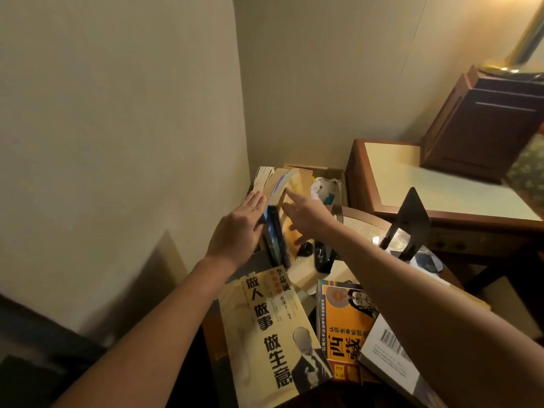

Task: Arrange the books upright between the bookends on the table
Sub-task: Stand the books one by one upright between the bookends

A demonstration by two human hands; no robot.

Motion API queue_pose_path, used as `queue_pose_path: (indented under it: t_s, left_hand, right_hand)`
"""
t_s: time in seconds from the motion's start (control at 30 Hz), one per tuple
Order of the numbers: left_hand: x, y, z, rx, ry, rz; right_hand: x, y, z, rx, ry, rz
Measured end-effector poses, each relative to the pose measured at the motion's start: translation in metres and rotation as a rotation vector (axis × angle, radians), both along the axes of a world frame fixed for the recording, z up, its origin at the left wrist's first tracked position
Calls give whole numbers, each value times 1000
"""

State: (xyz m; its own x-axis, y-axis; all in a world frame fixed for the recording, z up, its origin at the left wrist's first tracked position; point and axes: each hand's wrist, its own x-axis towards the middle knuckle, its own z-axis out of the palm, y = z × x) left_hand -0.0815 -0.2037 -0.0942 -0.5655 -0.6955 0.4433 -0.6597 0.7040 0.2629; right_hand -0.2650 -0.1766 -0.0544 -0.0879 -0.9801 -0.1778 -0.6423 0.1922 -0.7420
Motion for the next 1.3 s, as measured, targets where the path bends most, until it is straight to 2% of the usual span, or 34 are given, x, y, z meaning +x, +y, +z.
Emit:
queue_pose_path:
  t_s: [0.07,0.2,0.37,0.8,1.13,1.3]
  left_hand:
    - [-1,1,1,-8,4,2]
    - [-4,2,5,-12,30,-15]
    - [-6,1,5,-41,63,-5]
    - [-14,2,6,-48,99,65]
    - [-4,0,1,-24,24,41]
    - [-6,7,3,-27,13,29]
  right_hand:
    - [1,4,-9,15,-21,-36]
    - [-1,5,-12,-116,151,5]
    - [-2,1,-15,-256,259,82]
    - [0,12,-29,-397,267,104]
    - [7,19,-33,-421,222,143]
    - [4,28,-30,-364,184,80]
